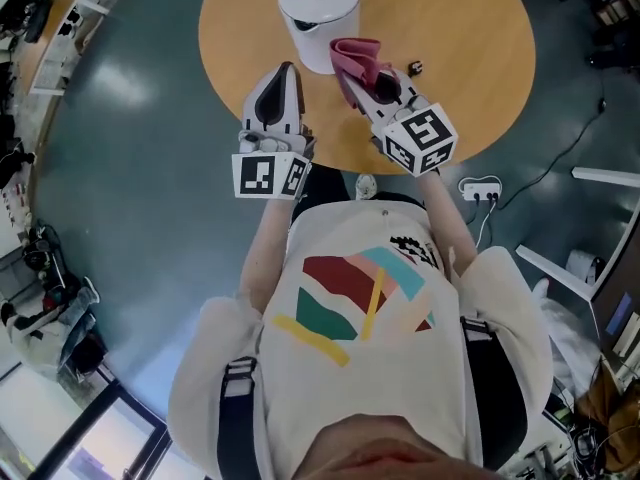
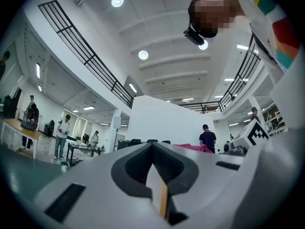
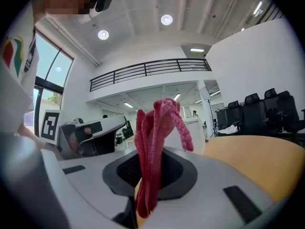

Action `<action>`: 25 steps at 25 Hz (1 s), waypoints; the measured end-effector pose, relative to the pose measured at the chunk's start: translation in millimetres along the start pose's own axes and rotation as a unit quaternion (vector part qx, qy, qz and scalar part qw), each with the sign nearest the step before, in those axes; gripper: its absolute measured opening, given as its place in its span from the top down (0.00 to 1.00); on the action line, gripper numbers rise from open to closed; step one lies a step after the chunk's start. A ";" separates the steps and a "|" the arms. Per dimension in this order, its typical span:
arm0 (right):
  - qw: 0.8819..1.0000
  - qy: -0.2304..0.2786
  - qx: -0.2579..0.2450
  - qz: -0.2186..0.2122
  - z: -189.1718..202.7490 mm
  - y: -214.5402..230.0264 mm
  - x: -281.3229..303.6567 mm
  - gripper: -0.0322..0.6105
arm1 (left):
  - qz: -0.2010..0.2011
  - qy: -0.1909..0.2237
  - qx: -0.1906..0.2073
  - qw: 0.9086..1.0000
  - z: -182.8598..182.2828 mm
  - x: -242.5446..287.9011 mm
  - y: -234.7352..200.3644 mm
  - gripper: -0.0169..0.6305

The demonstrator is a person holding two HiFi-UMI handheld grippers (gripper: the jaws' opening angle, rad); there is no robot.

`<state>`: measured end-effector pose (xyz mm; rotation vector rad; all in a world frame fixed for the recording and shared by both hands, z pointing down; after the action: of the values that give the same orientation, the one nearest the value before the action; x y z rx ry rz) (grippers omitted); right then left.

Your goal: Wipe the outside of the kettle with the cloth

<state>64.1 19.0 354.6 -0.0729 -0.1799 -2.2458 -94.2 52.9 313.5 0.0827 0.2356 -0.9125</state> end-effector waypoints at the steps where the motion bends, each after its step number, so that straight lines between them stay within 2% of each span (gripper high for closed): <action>1: 1.000 0.001 -0.001 0.000 2.3 1.7 6.4 0.89 | 0.000 0.000 -0.003 1.000 3.3 5.4 -4.0 0.92; 7: 1.000 0.000 -0.011 -0.017 13.1 4.7 41.0 0.89 | 0.011 -0.014 0.010 1.000 12.8 33.3 -23.2 0.92; 11: 0.999 -0.001 -0.021 -0.025 30.9 14.9 45.4 0.89 | 0.009 -0.018 0.015 1.000 30.9 45.1 -13.0 0.92; 18: 0.999 -0.003 -0.033 -0.035 28.1 20.6 70.9 0.89 | 0.006 -0.032 0.041 0.999 27.0 59.1 -27.0 0.92; 25: 0.999 0.000 -0.027 -0.044 18.6 27.8 79.1 0.89 | -0.007 -0.051 0.046 0.998 25.5 71.1 -43.8 0.92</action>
<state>35.7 -56.2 385.0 -0.0965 -0.1236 -2.3380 -82.8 -33.2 322.7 0.1195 0.0993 -0.9385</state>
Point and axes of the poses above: the fingertips, and each gripper's own axes: x forward along the fingers, y to its right, z out of its underside, the point moved 7 cm from there along -x, backward along the fingers, and after that the axes turned 12 degrees about z, right-handed, at the moved point
